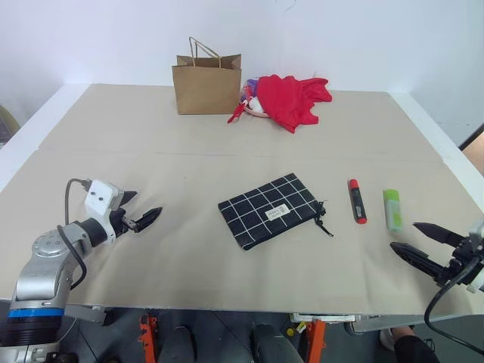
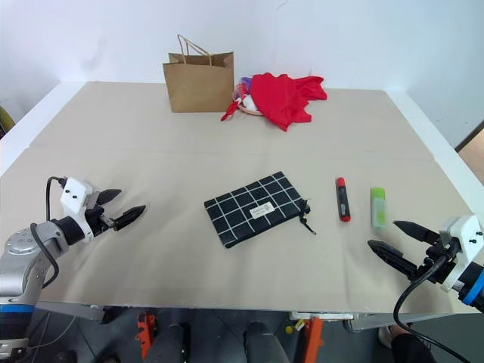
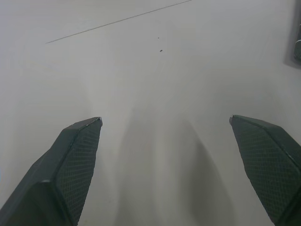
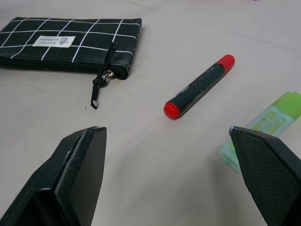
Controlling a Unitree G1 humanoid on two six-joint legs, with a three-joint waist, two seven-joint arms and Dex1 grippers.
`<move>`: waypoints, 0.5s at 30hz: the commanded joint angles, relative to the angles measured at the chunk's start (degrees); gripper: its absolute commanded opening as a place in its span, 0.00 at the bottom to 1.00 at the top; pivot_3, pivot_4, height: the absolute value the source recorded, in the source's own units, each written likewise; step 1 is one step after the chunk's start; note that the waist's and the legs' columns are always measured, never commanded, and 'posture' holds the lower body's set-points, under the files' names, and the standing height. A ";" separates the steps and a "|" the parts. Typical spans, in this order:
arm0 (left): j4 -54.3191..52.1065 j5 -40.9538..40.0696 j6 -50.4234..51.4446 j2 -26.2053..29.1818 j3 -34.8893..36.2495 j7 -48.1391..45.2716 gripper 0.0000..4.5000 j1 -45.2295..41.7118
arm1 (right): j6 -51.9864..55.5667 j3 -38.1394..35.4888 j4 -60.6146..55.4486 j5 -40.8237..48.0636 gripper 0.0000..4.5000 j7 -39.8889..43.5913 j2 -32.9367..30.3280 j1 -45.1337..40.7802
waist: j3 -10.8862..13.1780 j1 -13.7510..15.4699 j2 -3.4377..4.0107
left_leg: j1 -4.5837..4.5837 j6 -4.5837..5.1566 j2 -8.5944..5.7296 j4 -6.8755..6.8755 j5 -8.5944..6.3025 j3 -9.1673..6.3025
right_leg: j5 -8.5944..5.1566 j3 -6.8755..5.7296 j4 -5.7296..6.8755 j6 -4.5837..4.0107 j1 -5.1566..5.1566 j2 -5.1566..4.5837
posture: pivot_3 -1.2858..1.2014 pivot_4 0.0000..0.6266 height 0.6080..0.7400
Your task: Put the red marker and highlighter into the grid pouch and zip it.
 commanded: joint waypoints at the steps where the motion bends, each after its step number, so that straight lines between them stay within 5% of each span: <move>1: -1.18 0.04 -1.41 1.35 1.83 -0.22 1.00 -0.38 | -0.10 -0.71 -3.00 0.32 1.00 0.69 -1.20 0.10 | 0.00 0.00 0.00 | 0.00 0.00 0.00 0.00 0.00 0.00 | 0.00 0.00 0.00 0.00 0.00 0.00 | 0.52 0.24 1.00; 15: -1.62 0.07 -2.93 2.00 -1.10 -4.86 1.00 -1.37 | 2.26 2.02 -8.98 1.28 1.00 -2.16 0.51 -1.53 | 0.00 -0.02 0.00 | 0.00 0.00 0.00 0.00 0.00 -0.01 | 0.00 -0.01 0.00 0.00 0.01 0.00 | 0.52 0.24 1.00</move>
